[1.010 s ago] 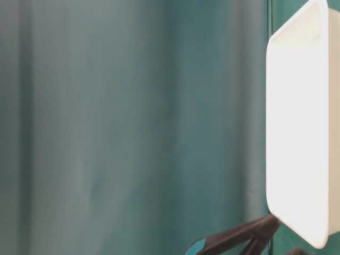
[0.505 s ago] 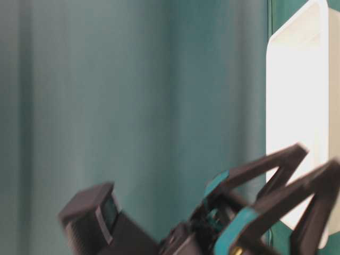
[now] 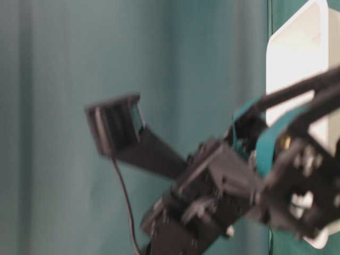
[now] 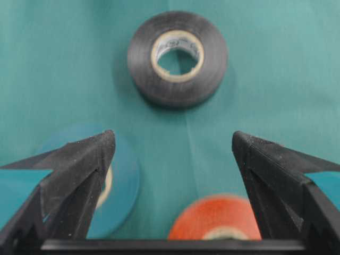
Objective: Put the tape into the white case with the left arm.
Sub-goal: 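Reach the left gripper over the black tape roll and lower into its hole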
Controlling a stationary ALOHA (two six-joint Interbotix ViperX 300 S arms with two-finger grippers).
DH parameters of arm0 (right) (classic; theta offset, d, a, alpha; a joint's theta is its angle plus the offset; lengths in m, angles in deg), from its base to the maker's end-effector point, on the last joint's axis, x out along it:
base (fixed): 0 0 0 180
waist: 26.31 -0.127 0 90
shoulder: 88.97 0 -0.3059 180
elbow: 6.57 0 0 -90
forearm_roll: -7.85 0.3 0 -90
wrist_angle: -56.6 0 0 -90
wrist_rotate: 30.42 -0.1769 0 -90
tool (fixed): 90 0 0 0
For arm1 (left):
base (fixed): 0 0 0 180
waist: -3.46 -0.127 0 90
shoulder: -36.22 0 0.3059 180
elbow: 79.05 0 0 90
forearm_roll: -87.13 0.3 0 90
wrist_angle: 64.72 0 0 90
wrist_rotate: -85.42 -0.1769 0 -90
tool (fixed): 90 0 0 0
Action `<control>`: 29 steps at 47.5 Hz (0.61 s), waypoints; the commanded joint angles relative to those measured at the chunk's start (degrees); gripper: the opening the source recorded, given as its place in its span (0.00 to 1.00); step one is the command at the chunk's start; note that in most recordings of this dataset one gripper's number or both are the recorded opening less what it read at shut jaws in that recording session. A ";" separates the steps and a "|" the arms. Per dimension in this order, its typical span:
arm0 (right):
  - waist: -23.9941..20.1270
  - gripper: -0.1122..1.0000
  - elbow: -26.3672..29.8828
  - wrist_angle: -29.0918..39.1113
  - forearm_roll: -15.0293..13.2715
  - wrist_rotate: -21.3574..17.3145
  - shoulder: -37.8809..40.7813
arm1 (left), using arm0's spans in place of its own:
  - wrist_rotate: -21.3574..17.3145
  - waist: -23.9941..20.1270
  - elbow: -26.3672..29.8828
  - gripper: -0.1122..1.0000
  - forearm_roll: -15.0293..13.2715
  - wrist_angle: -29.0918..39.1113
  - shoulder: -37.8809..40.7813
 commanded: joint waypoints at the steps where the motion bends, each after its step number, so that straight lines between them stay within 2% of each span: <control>1: 0.09 0.02 0.62 -0.53 -0.09 -0.18 0.09 | 0.09 0.44 3.60 0.99 0.09 0.79 0.44; 12: 0.09 0.02 0.62 -0.53 -0.09 -0.18 0.09 | 0.18 0.35 6.50 0.99 0.09 6.86 2.99; 29: 0.09 0.02 0.53 -0.53 -0.18 -0.18 0.09 | -0.09 1.05 10.11 0.99 0.18 7.03 5.01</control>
